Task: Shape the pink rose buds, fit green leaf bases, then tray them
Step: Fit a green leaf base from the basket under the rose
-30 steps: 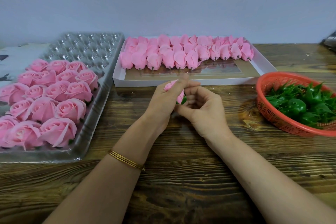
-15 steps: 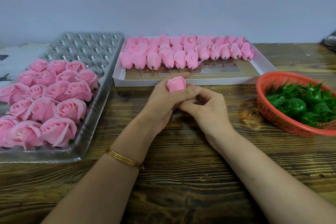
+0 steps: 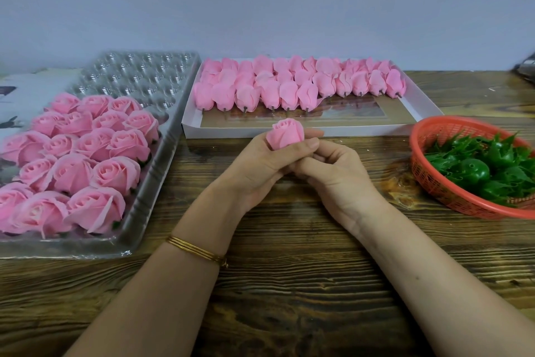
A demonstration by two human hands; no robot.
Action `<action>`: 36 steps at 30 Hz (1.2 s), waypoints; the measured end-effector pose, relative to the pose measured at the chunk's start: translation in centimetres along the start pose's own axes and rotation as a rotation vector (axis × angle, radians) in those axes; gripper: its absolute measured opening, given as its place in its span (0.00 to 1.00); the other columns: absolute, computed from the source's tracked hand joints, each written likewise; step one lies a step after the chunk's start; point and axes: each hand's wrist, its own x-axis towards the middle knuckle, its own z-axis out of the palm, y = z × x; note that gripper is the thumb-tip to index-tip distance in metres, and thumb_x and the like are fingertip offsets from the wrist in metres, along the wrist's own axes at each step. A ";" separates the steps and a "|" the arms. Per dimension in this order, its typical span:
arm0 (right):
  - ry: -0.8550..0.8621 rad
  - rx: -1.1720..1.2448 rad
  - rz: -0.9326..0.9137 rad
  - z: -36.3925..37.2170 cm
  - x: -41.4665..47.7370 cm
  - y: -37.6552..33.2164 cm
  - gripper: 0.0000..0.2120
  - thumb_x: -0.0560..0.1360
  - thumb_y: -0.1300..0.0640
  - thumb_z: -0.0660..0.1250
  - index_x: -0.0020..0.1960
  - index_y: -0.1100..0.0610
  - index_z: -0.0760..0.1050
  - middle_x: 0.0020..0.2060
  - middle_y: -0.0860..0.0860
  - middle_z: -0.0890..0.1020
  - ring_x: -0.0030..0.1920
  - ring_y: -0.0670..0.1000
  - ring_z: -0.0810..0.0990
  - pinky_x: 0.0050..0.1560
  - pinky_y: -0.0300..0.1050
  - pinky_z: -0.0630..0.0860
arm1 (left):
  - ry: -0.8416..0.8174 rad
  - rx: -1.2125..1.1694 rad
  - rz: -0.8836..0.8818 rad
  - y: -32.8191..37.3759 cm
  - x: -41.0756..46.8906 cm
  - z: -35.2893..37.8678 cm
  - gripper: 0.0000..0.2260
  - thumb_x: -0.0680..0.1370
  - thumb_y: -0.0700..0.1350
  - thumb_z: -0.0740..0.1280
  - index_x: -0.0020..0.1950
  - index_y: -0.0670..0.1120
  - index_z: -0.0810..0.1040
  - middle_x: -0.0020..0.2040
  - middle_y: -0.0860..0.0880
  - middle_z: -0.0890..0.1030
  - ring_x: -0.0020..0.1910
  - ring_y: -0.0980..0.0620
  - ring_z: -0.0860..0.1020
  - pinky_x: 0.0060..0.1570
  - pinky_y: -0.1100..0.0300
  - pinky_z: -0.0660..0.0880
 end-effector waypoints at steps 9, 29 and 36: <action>-0.195 0.009 0.064 -0.6 0.0 -0.9 0.14 0.71 0.81 0.60 0.40 0.66 0.77 0.33 0.55 0.78 0.37 0.50 0.76 0.43 0.40 0.73 | -0.074 0.148 0.050 0.9 -0.6 0.6 0.10 0.76 0.40 0.66 0.38 0.36 0.81 0.45 0.25 0.71 0.48 0.39 0.68 0.47 0.43 0.62; 0.274 -0.229 -0.205 -0.5 -0.2 -1.6 0.05 0.75 0.65 0.69 0.50 0.60 0.79 0.38 0.51 0.80 0.40 0.45 0.77 0.46 0.37 0.74 | 0.346 0.699 0.225 -0.4 -0.1 1.6 0.11 0.76 0.49 0.72 0.36 0.47 0.78 0.33 0.49 0.79 0.35 0.48 0.78 0.41 0.48 0.77; 0.211 -0.270 -0.347 0.4 -0.6 -1.6 0.04 0.77 0.64 0.68 0.46 0.58 0.81 0.37 0.48 0.82 0.38 0.40 0.79 0.45 0.35 0.75 | 0.299 0.791 0.203 -0.8 -0.2 2.1 0.08 0.75 0.51 0.71 0.44 0.47 0.83 0.40 0.51 0.84 0.42 0.53 0.81 0.44 0.50 0.78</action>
